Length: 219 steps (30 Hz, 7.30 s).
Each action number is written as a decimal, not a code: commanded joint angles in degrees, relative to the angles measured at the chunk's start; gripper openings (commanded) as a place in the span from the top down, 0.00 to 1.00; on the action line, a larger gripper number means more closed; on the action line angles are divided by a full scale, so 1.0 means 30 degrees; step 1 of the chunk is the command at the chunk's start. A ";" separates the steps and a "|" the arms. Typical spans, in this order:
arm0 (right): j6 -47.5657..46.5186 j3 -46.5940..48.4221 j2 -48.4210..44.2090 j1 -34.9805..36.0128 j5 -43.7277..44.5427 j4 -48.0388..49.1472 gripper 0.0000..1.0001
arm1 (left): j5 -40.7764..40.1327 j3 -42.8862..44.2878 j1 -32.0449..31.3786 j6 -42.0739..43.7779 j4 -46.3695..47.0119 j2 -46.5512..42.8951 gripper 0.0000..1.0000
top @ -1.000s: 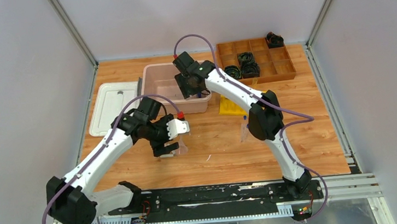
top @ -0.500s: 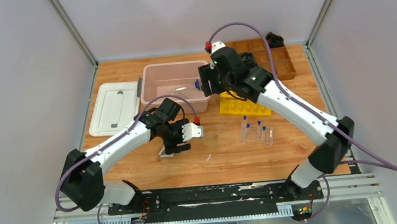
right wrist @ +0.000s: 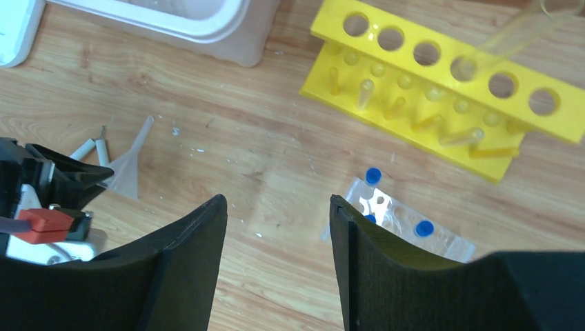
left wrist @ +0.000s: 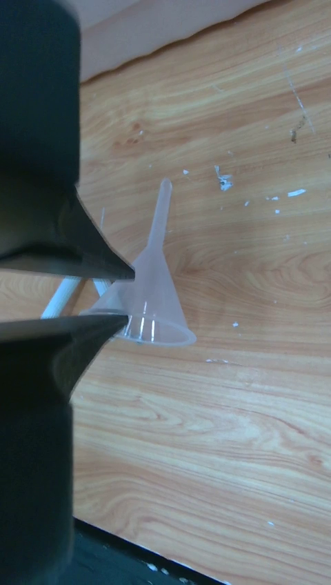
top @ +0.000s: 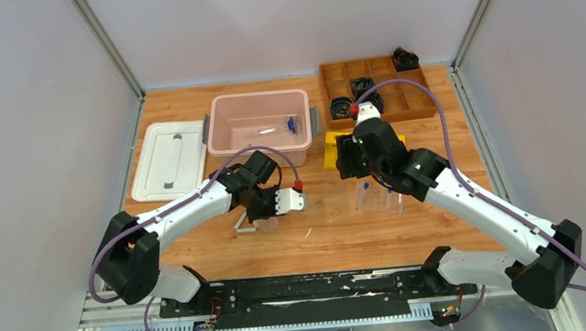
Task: Organize the chemistry lab equipment
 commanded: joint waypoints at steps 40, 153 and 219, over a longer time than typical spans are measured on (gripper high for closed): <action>0.2054 -0.2981 -0.6235 -0.0338 0.1345 -0.1026 0.39 | -0.6711 1.4542 0.4715 0.0773 -0.0843 0.4440 0.28; -0.2706 2.3822 2.0707 0.0869 -0.3884 -0.3722 1.00 | 0.1211 0.4562 1.7437 -1.1091 -0.0521 0.0359 0.04; -0.3571 1.1867 1.0361 0.0685 -0.3334 -0.0332 0.63 | -0.7257 0.3950 1.6610 -0.6661 -0.1205 -0.2451 1.00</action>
